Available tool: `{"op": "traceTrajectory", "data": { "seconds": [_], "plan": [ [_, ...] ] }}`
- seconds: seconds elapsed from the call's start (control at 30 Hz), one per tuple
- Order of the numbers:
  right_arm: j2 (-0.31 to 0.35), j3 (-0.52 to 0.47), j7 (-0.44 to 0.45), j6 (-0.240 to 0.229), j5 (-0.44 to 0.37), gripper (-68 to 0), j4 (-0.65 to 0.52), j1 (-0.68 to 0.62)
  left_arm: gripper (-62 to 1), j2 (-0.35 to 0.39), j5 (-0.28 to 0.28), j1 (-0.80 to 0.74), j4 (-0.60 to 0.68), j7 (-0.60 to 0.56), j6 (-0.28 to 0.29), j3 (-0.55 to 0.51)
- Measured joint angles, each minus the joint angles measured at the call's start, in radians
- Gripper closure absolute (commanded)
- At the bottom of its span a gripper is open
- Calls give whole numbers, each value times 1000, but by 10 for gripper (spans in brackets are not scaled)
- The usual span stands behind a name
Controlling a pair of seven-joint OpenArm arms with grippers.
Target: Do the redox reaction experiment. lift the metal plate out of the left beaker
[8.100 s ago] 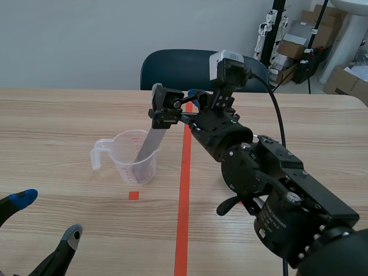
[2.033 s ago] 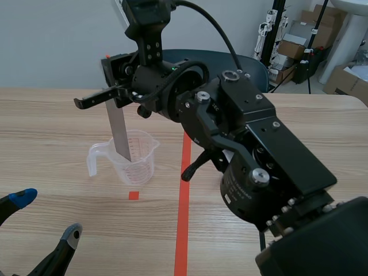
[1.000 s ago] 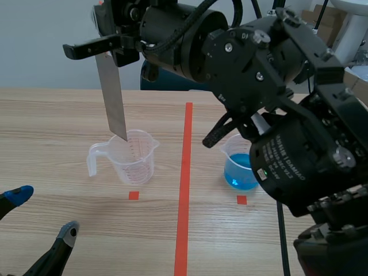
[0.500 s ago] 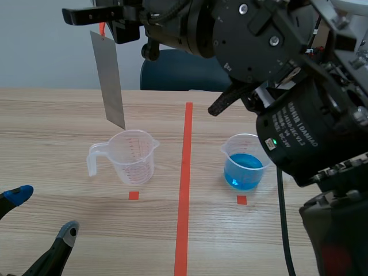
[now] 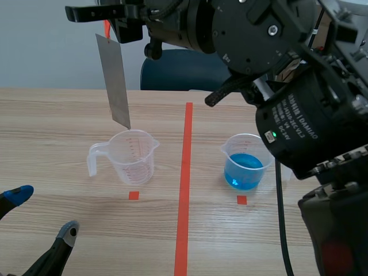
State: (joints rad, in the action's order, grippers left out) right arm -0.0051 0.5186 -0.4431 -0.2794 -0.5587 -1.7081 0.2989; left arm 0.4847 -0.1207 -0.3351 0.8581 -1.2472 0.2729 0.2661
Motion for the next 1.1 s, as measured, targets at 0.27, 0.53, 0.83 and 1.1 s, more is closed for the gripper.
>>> {"op": "traceTrajectory", "data": {
  "seconds": [0.27,0.53,0.83,1.1],
  "plan": [
    [0,0,-34,3,0,-33,0,0,-623,0,0,0,0,0,0,0],
    [0,0,-56,3,0,-33,0,0,-623,0,0,0,0,0,0,0],
    [0,0,-56,3,0,-33,0,0,-623,0,0,0,0,0,0,0],
    [0,0,-56,3,0,-33,0,0,-623,0,0,0,0,0,0,0]
  ]
}}
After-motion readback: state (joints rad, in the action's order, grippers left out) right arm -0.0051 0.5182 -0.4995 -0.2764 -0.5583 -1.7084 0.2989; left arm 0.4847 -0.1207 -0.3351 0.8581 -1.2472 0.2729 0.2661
